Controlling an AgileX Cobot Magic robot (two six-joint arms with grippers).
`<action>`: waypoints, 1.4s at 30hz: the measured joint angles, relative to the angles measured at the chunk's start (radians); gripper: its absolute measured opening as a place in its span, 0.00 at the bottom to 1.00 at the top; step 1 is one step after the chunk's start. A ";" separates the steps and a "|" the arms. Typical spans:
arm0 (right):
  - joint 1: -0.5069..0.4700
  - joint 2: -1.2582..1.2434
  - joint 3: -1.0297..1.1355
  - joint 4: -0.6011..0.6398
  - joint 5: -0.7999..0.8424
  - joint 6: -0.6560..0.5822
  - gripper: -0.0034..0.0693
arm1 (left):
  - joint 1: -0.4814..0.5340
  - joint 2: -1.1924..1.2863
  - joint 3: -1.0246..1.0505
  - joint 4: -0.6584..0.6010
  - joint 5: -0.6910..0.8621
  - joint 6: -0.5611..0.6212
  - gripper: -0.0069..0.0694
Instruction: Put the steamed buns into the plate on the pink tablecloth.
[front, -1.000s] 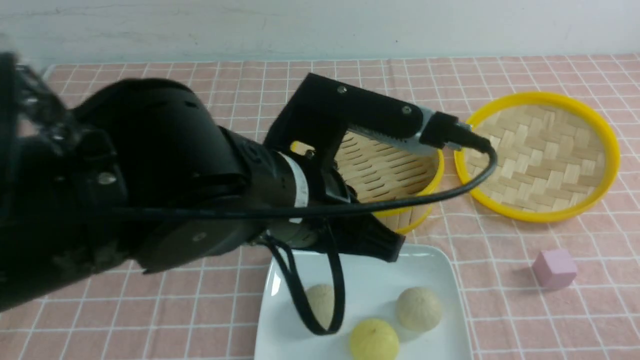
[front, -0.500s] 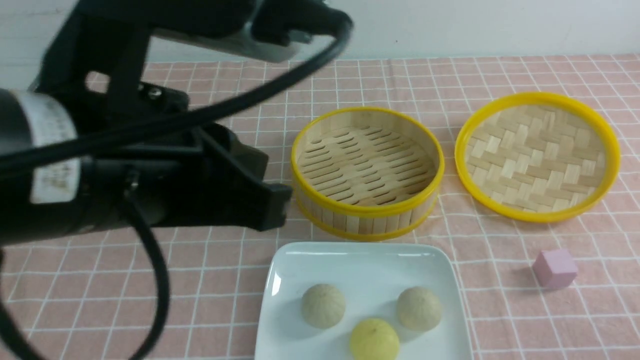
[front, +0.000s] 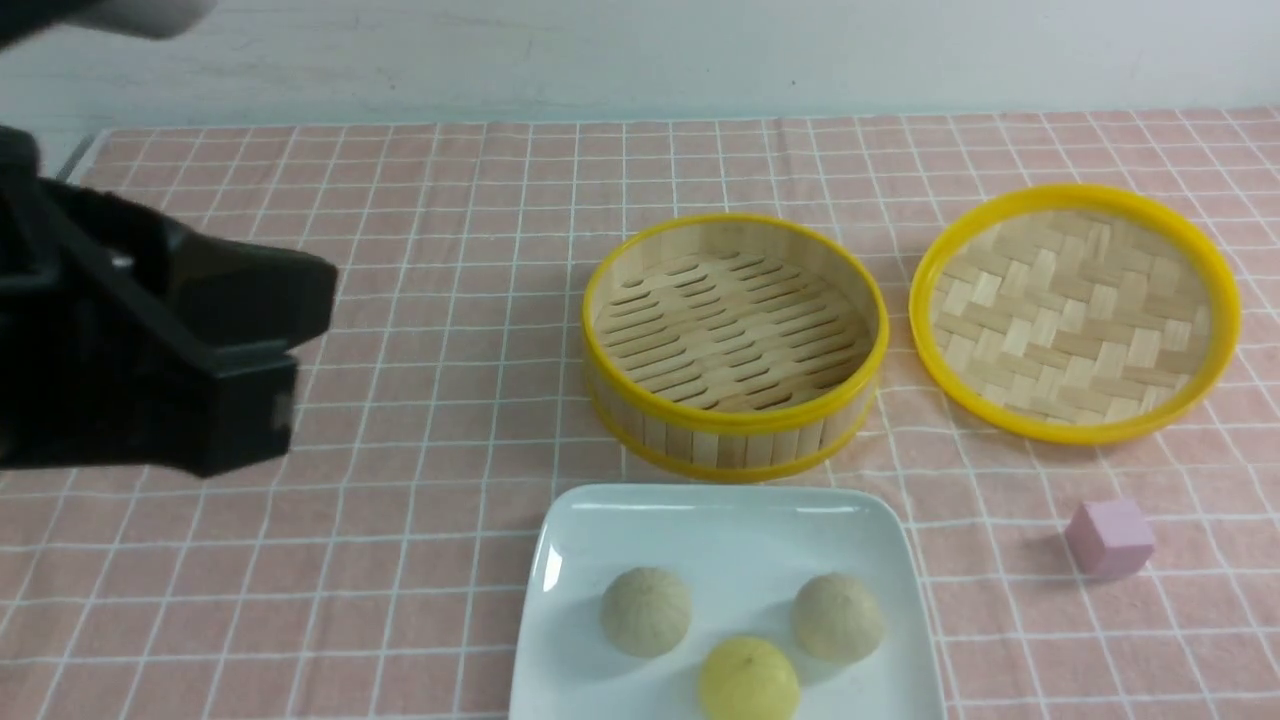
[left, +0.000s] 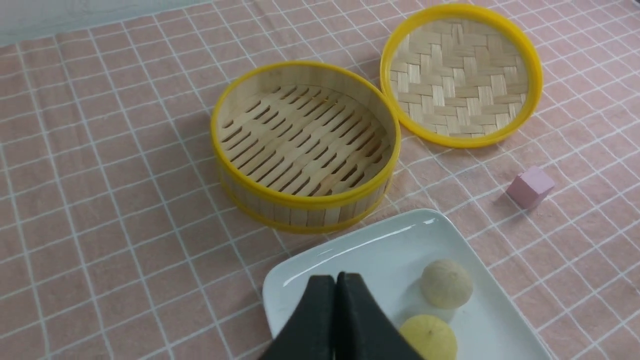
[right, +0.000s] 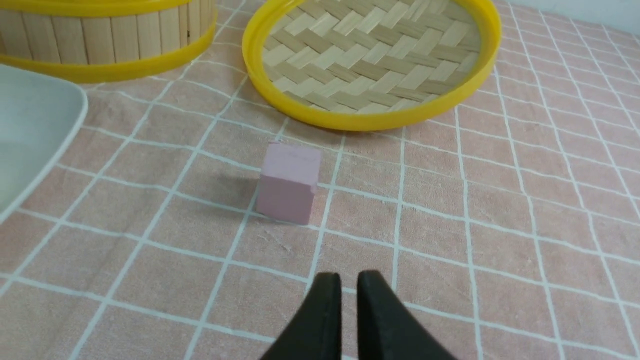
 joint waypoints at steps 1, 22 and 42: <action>0.000 0.000 0.000 0.000 0.000 0.003 0.16 | 0.000 -0.003 0.000 0.003 0.003 0.001 0.11; 0.000 0.000 0.000 0.000 0.004 0.043 0.19 | 0.000 -0.304 0.424 0.008 -0.192 -0.083 0.12; 0.000 0.000 0.000 0.000 0.005 0.043 0.22 | 0.025 -0.329 0.762 -0.043 -0.598 -0.007 0.13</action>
